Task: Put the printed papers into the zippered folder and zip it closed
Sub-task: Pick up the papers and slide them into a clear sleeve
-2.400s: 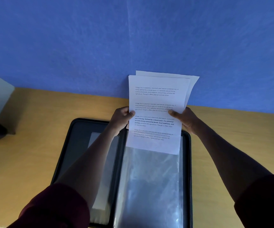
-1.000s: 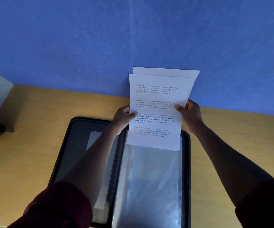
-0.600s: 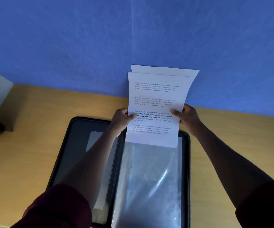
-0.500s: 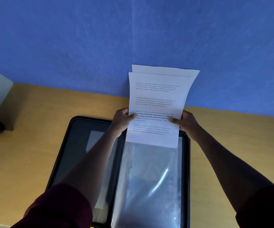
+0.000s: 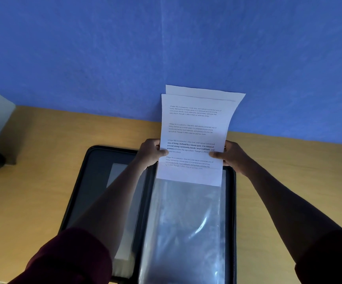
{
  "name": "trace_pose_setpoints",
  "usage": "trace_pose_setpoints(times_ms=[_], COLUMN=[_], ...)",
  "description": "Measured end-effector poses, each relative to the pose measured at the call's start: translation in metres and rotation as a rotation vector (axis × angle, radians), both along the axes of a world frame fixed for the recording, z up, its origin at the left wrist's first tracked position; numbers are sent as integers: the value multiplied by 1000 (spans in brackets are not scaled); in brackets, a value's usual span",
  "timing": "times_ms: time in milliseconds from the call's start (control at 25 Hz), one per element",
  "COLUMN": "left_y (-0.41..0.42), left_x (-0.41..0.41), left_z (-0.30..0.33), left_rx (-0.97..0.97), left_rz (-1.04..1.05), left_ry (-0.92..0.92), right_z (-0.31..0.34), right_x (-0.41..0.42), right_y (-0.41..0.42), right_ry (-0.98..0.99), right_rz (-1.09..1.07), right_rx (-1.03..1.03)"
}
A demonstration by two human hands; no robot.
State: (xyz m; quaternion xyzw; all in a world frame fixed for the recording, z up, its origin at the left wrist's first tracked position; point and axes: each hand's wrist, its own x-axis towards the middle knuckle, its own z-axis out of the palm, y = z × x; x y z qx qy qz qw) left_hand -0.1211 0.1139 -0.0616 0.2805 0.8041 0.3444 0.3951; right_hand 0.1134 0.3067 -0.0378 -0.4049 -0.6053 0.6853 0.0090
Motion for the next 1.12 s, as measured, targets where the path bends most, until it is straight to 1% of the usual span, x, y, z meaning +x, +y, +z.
trace_pose_setpoints(times_ms=[120, 320, 640, 760, 840, 1000, 1120], left_y=[1, 5, 5, 4, 4, 1, -1], left_x=[0, -1, -2, -2, -1, 4, 6], left_z=[2, 8, 7, 10, 13, 12, 10], left_rx=[-46, -107, -183, -191, -194, -195, -162], left_rz=[-39, -153, -198, -229, -227, -143, -104], left_ry=[37, 168, 200, 227, 256, 290, 266], right_z=[-1, 0, 0, 1, 0, -4, -3], right_x=[1, 2, 7, 8, 7, 5, 6], right_y=[0, 3, 3, 4, 3, -2, -2], right_ry=[-13, -31, -83, -152, -173, -191, -168], right_rz=[4, 36, 99, 144, 143, 116, 88], right_rx=[13, 37, 47, 112, 166, 300, 286])
